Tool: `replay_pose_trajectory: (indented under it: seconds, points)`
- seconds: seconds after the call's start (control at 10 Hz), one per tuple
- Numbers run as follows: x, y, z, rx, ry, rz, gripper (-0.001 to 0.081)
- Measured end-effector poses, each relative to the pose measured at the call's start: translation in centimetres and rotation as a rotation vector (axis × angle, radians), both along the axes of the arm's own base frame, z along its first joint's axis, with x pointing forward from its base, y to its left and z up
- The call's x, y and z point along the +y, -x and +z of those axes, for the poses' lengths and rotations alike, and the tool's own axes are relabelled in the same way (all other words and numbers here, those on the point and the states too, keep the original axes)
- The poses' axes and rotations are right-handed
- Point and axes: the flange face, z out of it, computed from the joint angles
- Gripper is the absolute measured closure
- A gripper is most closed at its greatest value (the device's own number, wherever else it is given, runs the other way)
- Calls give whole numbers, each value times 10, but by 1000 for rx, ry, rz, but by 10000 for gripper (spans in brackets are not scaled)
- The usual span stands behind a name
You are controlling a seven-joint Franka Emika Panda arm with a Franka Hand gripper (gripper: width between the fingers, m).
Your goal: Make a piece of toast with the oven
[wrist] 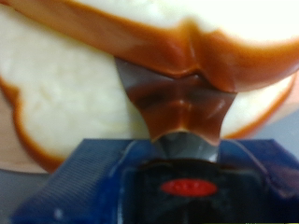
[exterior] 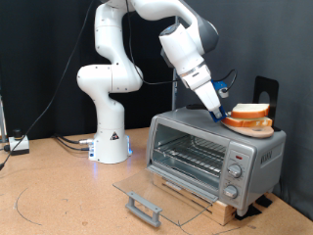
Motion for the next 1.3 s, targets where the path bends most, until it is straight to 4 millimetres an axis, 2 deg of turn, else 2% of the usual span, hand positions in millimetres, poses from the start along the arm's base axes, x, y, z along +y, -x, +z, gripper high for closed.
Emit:
replay_pose_trajectory:
  seconds: [0.3,0.8,1.3]
  points:
    - [-10,-2,4,15,-62,38,411]
    - [-25,0,30,17,-68,74,411]
    - [-31,-7,26,1,-67,38,411]
